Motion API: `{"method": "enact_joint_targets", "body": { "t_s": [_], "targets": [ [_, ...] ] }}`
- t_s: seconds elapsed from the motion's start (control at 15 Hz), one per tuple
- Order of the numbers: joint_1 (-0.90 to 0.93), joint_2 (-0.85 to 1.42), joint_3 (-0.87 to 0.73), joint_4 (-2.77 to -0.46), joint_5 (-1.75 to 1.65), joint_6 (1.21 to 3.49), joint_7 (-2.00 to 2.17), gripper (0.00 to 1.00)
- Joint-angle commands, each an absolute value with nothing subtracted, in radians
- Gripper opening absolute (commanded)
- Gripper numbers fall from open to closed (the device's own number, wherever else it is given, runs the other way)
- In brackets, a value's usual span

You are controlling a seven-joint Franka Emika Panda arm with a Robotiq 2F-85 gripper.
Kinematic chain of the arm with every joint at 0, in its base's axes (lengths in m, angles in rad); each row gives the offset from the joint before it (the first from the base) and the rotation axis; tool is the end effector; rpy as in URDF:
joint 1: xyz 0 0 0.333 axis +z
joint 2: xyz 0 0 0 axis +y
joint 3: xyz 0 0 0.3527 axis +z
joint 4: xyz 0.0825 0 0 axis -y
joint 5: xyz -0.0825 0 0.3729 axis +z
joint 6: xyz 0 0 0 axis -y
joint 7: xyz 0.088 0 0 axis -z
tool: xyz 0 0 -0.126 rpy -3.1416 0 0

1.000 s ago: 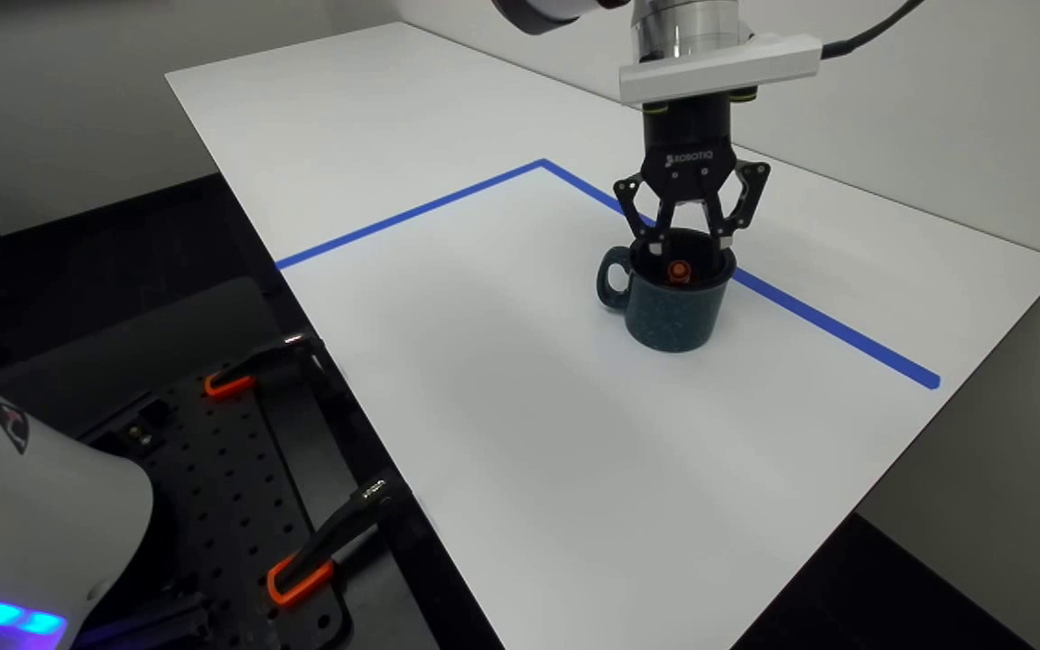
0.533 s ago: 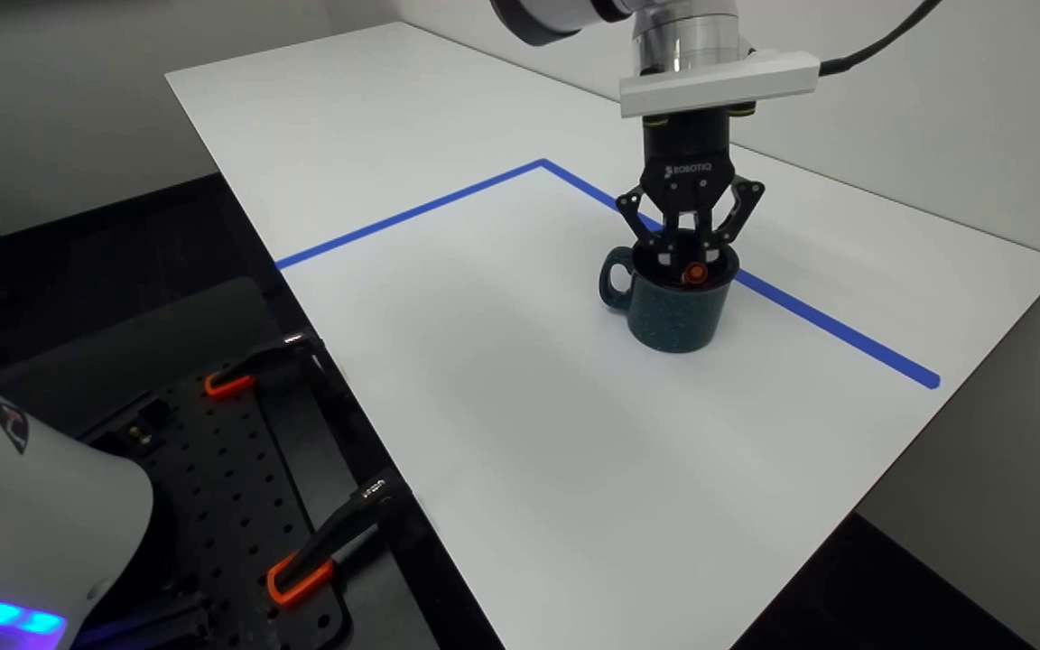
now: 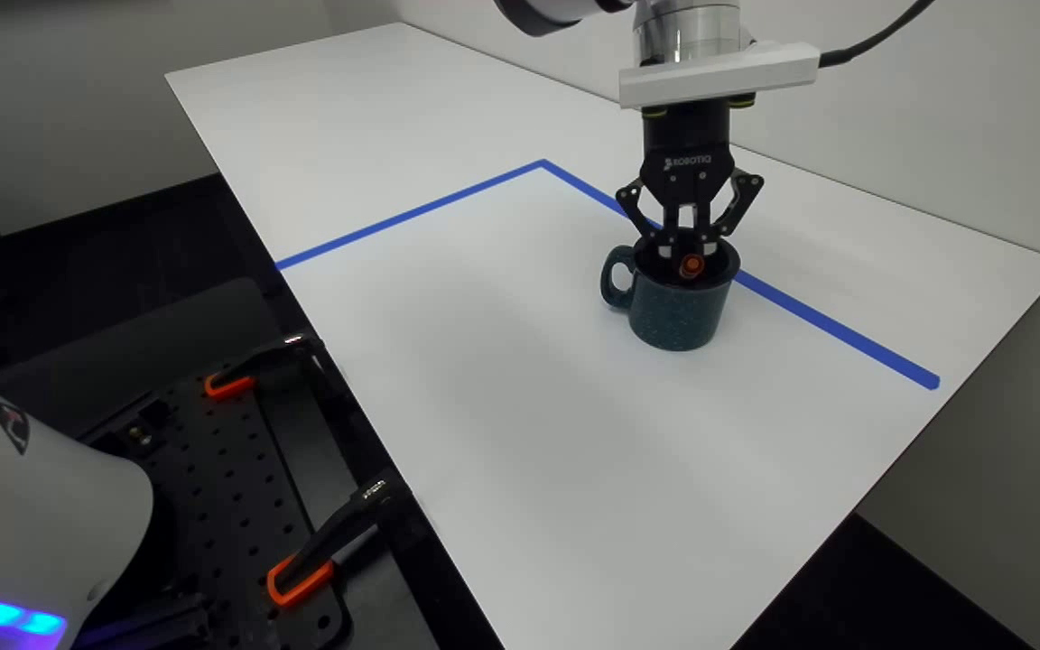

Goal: Put the sharpie on the table

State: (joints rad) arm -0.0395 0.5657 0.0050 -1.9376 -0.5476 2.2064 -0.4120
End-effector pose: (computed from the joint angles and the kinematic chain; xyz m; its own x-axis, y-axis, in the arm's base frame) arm 0.5989 -0.0464 0.1942 0.6666 0.6031 -0.4380 0.7144 -0.6846 0.1446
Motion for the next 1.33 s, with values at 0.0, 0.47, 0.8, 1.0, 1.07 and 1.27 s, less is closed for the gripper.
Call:
{"method": "enact_joint_targets", "body": {
  "t_s": [0.0,0.47,0.8,1.0,1.07,1.27],
  "targets": [
    [-0.02,0.449,0.007,-2.003,-0.539,2.163,-0.434,0.05],
    [-0.019,0.272,0.006,-2.099,-0.535,2.128,-0.431,0.05],
    [-0.029,0.195,0.024,-2.21,-0.461,2.213,-0.494,0.05],
    [-0.036,0.158,0.038,-2.299,-0.377,2.304,-0.538,0.05],
    [-0.036,0.146,0.043,-2.334,-0.344,2.342,-0.55,0.05],
    [-0.04,0.12,0.056,-2.432,-0.237,2.455,-0.602,0.05]
  ]
}}
